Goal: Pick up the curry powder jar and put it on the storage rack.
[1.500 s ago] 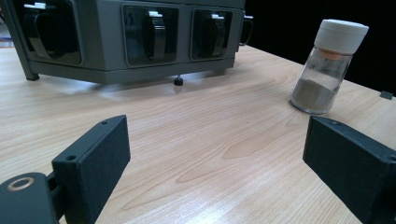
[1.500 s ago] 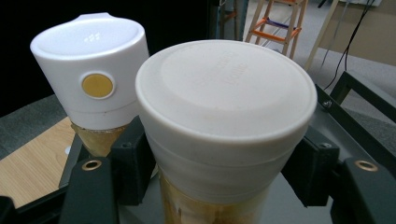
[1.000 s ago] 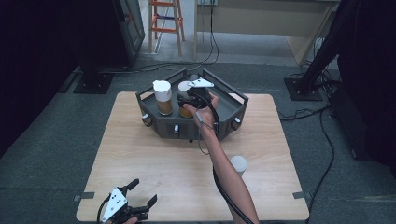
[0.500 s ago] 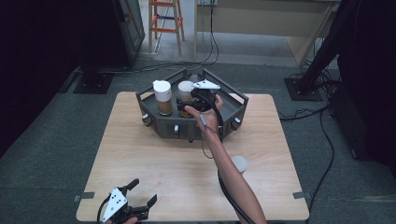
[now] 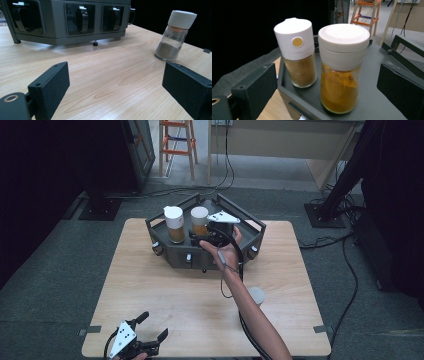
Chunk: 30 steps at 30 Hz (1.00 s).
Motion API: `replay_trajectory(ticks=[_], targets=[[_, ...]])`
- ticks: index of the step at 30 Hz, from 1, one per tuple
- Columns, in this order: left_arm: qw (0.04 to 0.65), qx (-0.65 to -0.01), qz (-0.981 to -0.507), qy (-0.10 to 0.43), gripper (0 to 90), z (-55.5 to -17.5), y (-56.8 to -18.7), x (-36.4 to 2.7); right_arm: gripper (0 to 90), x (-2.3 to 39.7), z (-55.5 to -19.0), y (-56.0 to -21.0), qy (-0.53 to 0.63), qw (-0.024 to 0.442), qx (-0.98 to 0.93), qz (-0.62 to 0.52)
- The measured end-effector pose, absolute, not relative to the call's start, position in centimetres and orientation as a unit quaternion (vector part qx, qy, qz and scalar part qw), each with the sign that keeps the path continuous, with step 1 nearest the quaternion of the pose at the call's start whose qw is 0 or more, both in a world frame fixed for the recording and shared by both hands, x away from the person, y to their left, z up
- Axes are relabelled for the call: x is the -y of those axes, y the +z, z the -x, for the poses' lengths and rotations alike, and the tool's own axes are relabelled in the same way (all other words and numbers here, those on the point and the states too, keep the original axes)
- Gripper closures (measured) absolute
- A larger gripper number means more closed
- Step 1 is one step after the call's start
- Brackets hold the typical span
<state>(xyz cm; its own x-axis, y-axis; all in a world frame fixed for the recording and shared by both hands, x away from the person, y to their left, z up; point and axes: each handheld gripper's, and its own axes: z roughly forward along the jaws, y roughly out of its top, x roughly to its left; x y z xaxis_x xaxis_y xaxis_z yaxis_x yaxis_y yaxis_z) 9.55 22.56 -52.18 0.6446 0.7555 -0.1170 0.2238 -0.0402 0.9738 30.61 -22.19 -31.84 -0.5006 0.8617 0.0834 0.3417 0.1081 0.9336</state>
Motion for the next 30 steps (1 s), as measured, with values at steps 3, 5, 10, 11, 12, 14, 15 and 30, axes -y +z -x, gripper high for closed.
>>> replay_trajectory(ticks=[3,5,10,11,12,14,15,30], targets=[[0.593,-0.358,-0.686,0.223,7.3,-9.6,-52.2,-22.6,2.8,22.3,-29.9,-31.9,0.511,0.26,-0.703,-0.421],[0.593,-0.359,-0.685,0.223,7.3,-9.6,-52.2,-22.6,2.8,22.4,-29.4,-32.0,0.513,0.254,-0.703,-0.422],[0.593,-0.359,-0.685,0.224,7.3,-9.6,-52.2,-22.6,2.8,22.8,-28.3,-32.2,0.522,0.25,-0.702,-0.415],[0.592,-0.358,-0.686,0.225,7.3,-9.6,-52.2,-22.6,2.8,22.8,-28.1,-32.2,0.521,0.25,-0.704,-0.413],[0.592,-0.358,-0.686,0.225,7.3,-9.6,-52.2,-22.6,2.8,22.9,-27.9,-32.3,0.521,0.25,-0.705,-0.412],[0.593,-0.359,-0.685,0.224,7.3,-9.6,-52.2,-22.6,2.8,23.0,-27.6,-32.4,0.524,0.243,-0.706,-0.409],[0.593,-0.359,-0.685,0.224,7.3,-9.6,-52.2,-22.6,2.8,23.1,-27.4,-32.4,0.525,0.241,-0.707,-0.407],[0.593,-0.36,-0.685,0.223,7.3,-9.6,-52.2,-22.6,2.8,24.5,-24.0,-34.3,0.54,0.228,-0.718,-0.375]])
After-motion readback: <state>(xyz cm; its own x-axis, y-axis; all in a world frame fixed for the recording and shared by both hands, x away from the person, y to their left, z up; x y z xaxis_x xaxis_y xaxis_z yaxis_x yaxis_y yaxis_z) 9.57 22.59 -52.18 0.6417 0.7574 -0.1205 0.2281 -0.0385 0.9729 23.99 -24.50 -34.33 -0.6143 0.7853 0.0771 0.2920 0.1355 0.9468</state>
